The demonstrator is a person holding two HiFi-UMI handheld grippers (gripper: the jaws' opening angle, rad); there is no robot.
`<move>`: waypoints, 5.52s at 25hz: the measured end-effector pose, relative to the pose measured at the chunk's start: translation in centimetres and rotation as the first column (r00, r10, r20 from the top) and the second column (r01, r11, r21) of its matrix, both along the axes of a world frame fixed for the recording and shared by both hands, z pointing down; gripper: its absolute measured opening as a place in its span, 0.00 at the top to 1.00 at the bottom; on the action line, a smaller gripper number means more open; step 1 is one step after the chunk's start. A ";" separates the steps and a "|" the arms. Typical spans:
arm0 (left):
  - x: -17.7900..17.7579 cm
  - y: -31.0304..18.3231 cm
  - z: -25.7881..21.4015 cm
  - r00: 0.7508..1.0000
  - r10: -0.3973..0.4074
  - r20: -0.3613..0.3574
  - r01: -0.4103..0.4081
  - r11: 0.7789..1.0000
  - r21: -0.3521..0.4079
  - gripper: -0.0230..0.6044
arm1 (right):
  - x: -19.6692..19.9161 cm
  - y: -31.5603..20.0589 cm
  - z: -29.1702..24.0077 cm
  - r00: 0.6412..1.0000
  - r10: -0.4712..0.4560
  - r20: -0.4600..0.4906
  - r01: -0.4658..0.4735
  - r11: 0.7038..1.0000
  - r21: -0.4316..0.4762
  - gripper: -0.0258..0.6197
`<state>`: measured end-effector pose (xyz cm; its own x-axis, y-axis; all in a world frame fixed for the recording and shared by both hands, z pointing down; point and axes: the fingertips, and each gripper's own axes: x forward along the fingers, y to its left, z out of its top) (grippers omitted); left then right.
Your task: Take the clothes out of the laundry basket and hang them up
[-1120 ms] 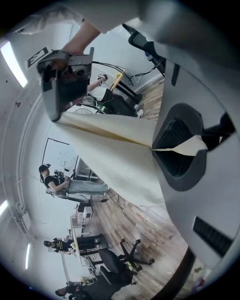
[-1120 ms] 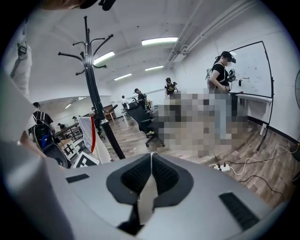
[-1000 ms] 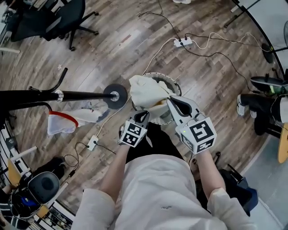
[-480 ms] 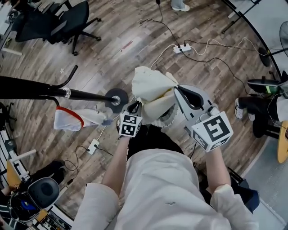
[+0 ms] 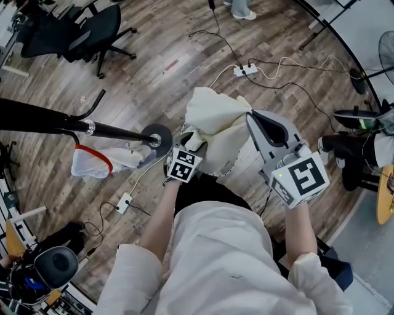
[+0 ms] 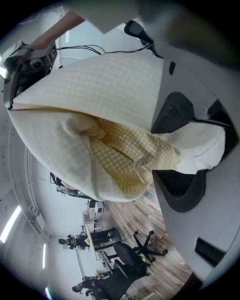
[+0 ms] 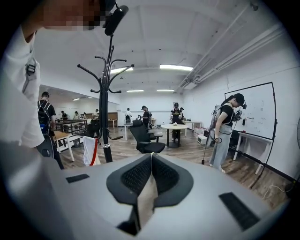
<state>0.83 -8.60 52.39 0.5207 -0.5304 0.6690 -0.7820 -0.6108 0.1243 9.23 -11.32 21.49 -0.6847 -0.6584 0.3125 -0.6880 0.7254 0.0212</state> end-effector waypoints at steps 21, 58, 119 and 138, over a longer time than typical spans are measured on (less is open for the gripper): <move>5.0 -1.5 -1.5 0.997 0.008 -0.080 -0.003 0.998 0.055 0.87 | 3.6 0.6 -1.2 0.999 0.037 -0.014 -0.037 0.998 0.051 0.94; -12.4 2.7 -17.9 0.975 -0.145 -0.170 0.174 0.970 0.170 0.91 | -4.0 -0.1 15.4 0.975 -0.012 -0.221 -0.044 0.969 -0.243 0.82; -25.6 13.7 -30.0 0.882 -0.164 -0.441 0.349 0.857 0.379 0.86 | -28.0 12.0 -3.9 0.923 -0.364 -0.127 0.382 0.907 0.174 0.95; -18.2 13.5 -30.8 0.932 -0.003 -0.363 0.166 0.893 0.418 0.56 | -28.5 11.0 -9.9 0.935 -0.327 -0.138 0.354 0.889 0.291 0.95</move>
<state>-17.33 4.85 21.56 0.6131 -0.7764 0.1462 -0.7899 -0.5988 0.1323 -19.29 -0.36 11.55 -0.8643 -0.4621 0.1988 -0.3861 0.8627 0.3266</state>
